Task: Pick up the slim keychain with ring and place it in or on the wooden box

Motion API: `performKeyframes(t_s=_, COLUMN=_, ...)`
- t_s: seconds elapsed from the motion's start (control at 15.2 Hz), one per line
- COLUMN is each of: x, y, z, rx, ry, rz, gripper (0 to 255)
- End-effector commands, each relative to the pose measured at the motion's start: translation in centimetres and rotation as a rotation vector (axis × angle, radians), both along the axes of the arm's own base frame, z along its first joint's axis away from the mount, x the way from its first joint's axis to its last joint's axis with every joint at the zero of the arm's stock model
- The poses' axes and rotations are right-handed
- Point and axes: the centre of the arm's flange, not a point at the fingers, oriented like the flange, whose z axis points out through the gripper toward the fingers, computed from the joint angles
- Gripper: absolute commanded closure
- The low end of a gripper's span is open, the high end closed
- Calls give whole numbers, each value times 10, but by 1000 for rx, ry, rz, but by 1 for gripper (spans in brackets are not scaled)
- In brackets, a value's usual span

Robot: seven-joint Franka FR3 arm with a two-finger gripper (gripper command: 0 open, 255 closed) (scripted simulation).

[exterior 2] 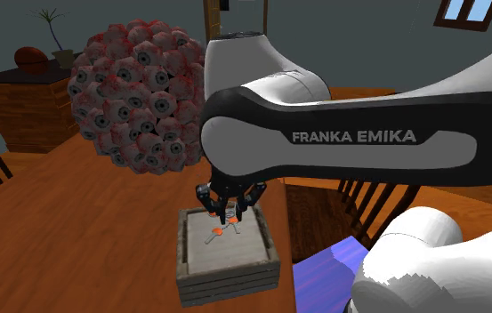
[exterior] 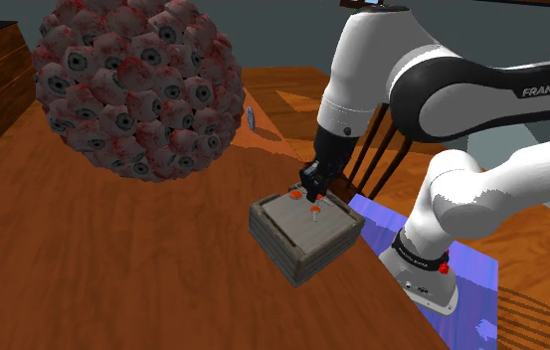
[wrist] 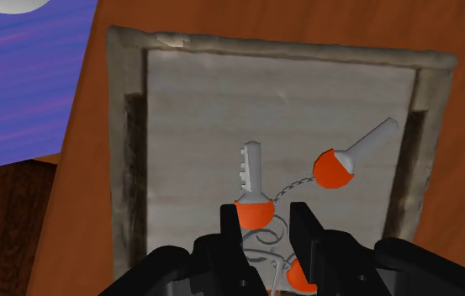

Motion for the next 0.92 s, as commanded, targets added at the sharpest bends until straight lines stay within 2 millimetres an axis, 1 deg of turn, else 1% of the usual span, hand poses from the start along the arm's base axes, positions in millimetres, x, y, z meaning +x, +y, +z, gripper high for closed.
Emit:
performKeyframes(t_s=0.0, x=0, y=1, z=-11, rx=0, ry=0, rz=0, gripper=255)
performKeyframes(t_s=0.33, x=0, y=1, z=-37, rx=0, ry=0, rz=0, gripper=255)
performKeyframes(t_s=0.86, x=0, y=1, z=-38, rx=0, ry=0, rz=0, gripper=255)
